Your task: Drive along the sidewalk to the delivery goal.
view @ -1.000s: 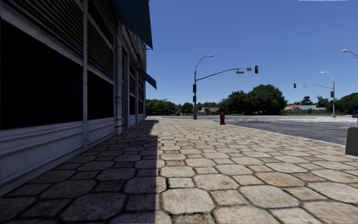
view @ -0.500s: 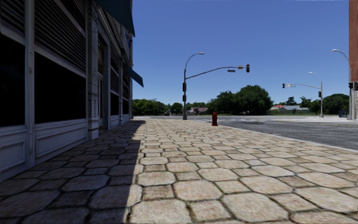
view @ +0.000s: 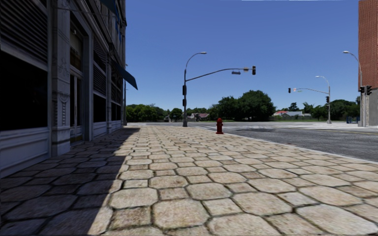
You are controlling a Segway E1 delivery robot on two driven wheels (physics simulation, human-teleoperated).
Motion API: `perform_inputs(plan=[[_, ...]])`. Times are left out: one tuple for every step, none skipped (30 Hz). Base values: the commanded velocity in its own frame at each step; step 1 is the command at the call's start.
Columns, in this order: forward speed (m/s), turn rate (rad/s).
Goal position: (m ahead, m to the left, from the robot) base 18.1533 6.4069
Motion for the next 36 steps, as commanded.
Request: perform_inputs(plan=[[2.00, -0.07], [2.00, -0.07], [2.00, 0.00], [2.00, 0.00], [2.00, 0.00], [2.00, 0.00], [2.00, 0.00], [2.00, 0.00], [2.00, 0.00], [2.00, 0.00], [2.00, 0.00], [2.00, 0.00], [2.00, 0.00], [2.00, 0.00], [2.00, 0.00], [2.00, 0.00], [2.00, 0.00], [2.00, 0.00], [2.00, 0.00], [2.00, 0.00], [2.00, 0.00], [2.00, 0.00], [2.00, 0.00], [2.00, 0.00], [2.00, -0.05], [2.00, -0.14], [2.00, -0.14], [2.00, -0.18], [2.00, -0.19], [2.00, -0.19], [2.00, -0.19], [2.00, -0.19], [2.00, -0.19], [2.00, -0.19], [2.00, -0.19], [2.00, -0.19]])
